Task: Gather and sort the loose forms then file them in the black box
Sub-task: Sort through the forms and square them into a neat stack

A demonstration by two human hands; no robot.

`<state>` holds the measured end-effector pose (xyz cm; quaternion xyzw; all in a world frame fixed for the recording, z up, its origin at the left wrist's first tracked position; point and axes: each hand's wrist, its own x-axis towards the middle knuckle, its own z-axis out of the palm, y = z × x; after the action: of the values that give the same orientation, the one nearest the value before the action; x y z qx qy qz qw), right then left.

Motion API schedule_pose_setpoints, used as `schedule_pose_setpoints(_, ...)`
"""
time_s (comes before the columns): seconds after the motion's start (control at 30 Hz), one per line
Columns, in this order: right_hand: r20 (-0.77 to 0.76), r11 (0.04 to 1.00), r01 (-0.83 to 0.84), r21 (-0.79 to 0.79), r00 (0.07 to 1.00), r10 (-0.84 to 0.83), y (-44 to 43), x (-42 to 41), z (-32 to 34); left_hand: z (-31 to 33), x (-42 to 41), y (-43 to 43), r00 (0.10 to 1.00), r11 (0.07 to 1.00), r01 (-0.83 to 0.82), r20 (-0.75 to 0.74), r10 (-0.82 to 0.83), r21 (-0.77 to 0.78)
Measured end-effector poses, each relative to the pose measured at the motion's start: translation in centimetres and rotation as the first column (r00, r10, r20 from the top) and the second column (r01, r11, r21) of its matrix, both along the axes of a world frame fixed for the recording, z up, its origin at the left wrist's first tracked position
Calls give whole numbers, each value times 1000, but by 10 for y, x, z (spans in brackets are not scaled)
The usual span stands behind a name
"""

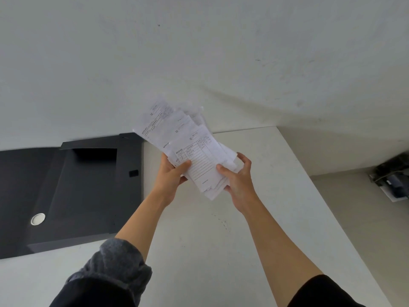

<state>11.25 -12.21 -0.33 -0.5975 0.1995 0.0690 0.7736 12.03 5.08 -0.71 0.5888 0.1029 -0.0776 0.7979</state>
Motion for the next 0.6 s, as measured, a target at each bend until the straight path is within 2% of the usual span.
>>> schedule_pose_setpoints(0.1, 34, 975, 19, -221, 999, -11, -10, 2, 5, 0, 2, 13, 995, 987, 99, -7, -99, 126)
schedule_pose_setpoints(0.17, 33, 946, -70, -318, 996, 85, -14, 7, 9, -2, 2, 18, 984, 973, 175, -47, -170, 149)
schedule_pose_setpoints(0.27, -59, 868, -260, -423, 964, 260, -10, 12, 15, -3, -3, 18, 957, 943, 288, -88, -276, 168)
schedule_pose_setpoints(0.37, -98, 839, -352, -416, 934, 343, -1, 12, 15, -1, -6, 13, 937, 921, 346, -122, -329, 177)
schedule_pose_setpoints(0.5, -135, 844, -398, -360, 917, 376, 6, 8, 9, -3, -5, 3, 961, 949, 245, -177, -211, 200)
schedule_pose_setpoints(0.6, -151, 836, -389, -386, 921, 359, 4, 7, 8, -5, -5, 1, 969, 939, 223, -167, -183, 262)
